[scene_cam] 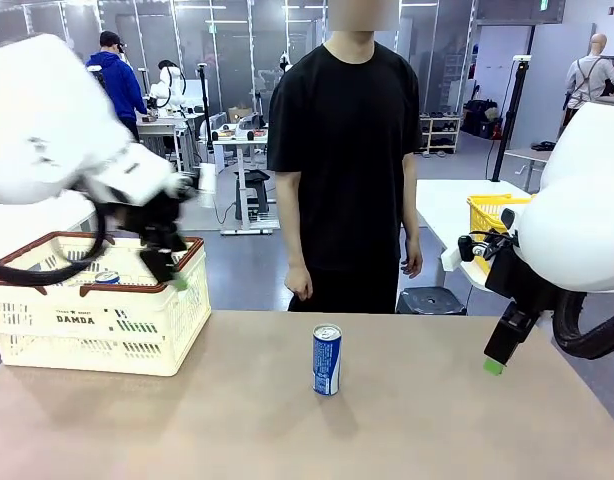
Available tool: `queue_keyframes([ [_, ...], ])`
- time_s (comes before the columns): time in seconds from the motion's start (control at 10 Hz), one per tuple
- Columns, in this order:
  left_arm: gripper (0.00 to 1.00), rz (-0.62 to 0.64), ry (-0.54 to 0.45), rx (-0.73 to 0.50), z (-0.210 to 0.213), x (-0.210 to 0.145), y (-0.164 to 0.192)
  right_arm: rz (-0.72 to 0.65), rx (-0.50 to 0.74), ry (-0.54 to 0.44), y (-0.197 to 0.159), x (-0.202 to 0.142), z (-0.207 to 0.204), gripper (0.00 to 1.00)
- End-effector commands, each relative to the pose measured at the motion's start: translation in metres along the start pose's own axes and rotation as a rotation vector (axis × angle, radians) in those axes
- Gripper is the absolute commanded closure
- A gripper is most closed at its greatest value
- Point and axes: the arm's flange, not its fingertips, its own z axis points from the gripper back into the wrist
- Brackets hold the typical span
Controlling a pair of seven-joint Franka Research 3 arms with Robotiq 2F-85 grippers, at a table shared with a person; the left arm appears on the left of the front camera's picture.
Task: Place the drinks into the Shopping basket.
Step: Pick up one drink and place it into the Shopping basket.
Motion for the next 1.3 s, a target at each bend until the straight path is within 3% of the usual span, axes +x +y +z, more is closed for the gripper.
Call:
queue_keyframes([
  [0.0, 0.00, -0.064, -0.025, 0.003, -0.046, 0.050, 0.026, -0.002, -0.002, 0.009, -0.001, 0.002, 0.002, 0.00],
  [0.2, 0.00, -0.092, -0.013, -0.007, -0.084, 0.100, 0.026, -0.002, -0.002, 0.009, -0.001, 0.002, 0.002, 0.00],
  [0.4, 0.00, -0.121, 0.009, -0.064, -0.105, 0.120, 0.023, -0.002, -0.002, 0.009, -0.001, 0.002, 0.002, 0.00],
  [0.5, 0.00, -0.131, 0.006, -0.095, -0.111, 0.127, 0.021, -0.002, -0.002, 0.009, -0.001, 0.002, 0.002, 0.00],
  [0.6, 0.00, -0.231, 0.000, -0.141, -0.098, 0.123, 0.014, -0.002, -0.002, 0.009, -0.001, 0.002, 0.002, 0.00],
  [0.7, 0.00, -0.132, -0.019, -0.067, -0.117, 0.121, 0.017, -0.002, -0.002, 0.009, -0.001, 0.002, 0.002, 0.00],
  [1.0, 0.00, -0.157, -0.014, -0.090, -0.116, 0.125, 0.015, -0.002, -0.002, 0.009, -0.001, 0.002, 0.002, 0.00],
  [1.2, 0.00, -0.219, -0.063, -0.108, -0.126, 0.136, 0.013, -0.002, -0.002, 0.009, -0.001, 0.002, 0.002, 0.00],
])
